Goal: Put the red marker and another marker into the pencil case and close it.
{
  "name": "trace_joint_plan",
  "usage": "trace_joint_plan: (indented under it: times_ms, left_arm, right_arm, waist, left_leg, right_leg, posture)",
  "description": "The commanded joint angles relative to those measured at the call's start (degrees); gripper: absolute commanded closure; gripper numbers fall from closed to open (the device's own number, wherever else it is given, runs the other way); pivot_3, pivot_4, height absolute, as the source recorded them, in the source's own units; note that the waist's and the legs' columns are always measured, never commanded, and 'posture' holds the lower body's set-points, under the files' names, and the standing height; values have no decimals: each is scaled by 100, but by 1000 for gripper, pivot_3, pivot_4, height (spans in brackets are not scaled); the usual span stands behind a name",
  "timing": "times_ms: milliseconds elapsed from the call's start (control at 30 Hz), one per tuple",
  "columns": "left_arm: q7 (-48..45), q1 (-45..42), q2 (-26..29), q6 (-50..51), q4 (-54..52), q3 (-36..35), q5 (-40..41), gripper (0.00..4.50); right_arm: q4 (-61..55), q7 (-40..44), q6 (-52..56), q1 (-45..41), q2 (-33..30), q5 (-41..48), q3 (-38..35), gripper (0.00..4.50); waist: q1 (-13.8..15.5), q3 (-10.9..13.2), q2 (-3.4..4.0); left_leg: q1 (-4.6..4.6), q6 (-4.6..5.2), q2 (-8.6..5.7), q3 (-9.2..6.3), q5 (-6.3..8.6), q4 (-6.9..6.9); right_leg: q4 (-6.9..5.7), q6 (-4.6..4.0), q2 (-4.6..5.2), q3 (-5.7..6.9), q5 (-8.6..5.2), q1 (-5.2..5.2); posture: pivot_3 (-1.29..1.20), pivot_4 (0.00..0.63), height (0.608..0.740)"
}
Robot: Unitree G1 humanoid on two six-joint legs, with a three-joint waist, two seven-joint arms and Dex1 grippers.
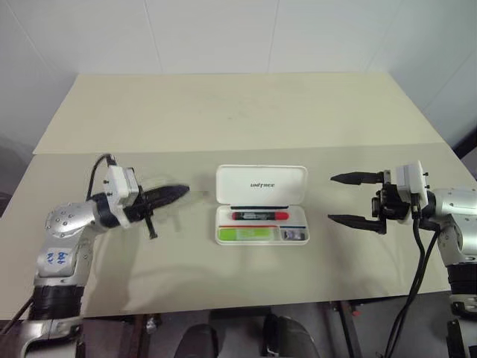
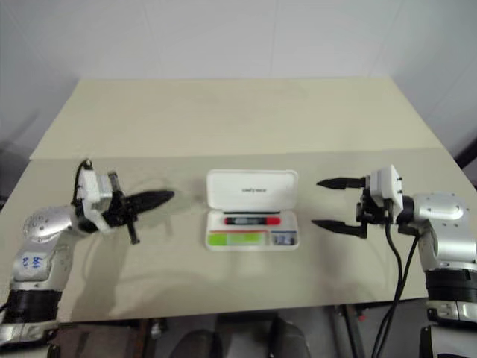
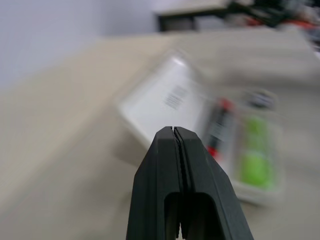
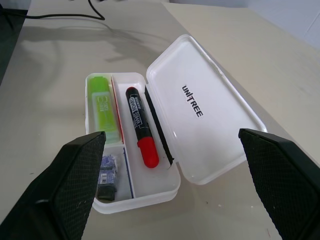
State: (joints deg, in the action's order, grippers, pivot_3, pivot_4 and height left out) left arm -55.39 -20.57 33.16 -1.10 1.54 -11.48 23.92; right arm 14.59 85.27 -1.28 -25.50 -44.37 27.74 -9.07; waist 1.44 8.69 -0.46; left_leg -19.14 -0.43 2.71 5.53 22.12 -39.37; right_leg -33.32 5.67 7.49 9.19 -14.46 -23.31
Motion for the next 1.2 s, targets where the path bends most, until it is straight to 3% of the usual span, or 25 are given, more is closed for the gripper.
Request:
trace_joint_plan:
  times_ms: [33, 333, 467, 800, 1200]
  left_arm:
    - [778, -370, -179, -285, 229, -20, -494, 4455]
    - [1211, -670, -494, 214, 942, 816, -1207, 4455]
    - [1121, -902, -687, 184, 1185, 977, -1169, 4455]
    - [223, -1075, -907, 105, 935, 1055, -551, 4455]
    - [-1058, -978, -554, -142, 619, 1424, -532, 4455]
  right_arm:
    - [7, -58, -97, -49, -37, 37, -138, 0]
    - [-109, -213, 53, 1, -83, 51, -162, 0]
    - [-240, -306, 57, 81, -46, 62, -148, 0]
    - [-483, -494, 80, 300, 7, 132, -175, 0]
    - [-718, -719, 129, 566, 11, 220, -254, 0]
  waist:
    - [-12, -2, -2]
    - [-5, -1, -3]
    - [2, -1, -4]
    - [-2, -1, -5]
    - [-10, -1, -5]
  left_leg:
    - [4, 0, 0, 1, 0, 0]
    - [3, 0, 0, 6, 0, 4]
    - [-1, 0, -1, 5, 0, 1]
    - [0, 0, 0, 6, 0, 0]
    - [-3, 0, 0, 6, 0, -12]
  right_leg:
    - [-1, 0, 0, 0, 0, 4]
    - [-1, 2, -2, 5, 1, -1]
    - [0, 3, 0, 6, 1, 0]
    - [0, 3, -1, 6, 1, 0]
    - [0, 5, -1, 4, 2, 2]
  posture:
    - [0, 150, 740]
    - [0, 150, 740]
    - [0, 150, 740]
    - [0, 150, 740]
    - [0, 150, 740]
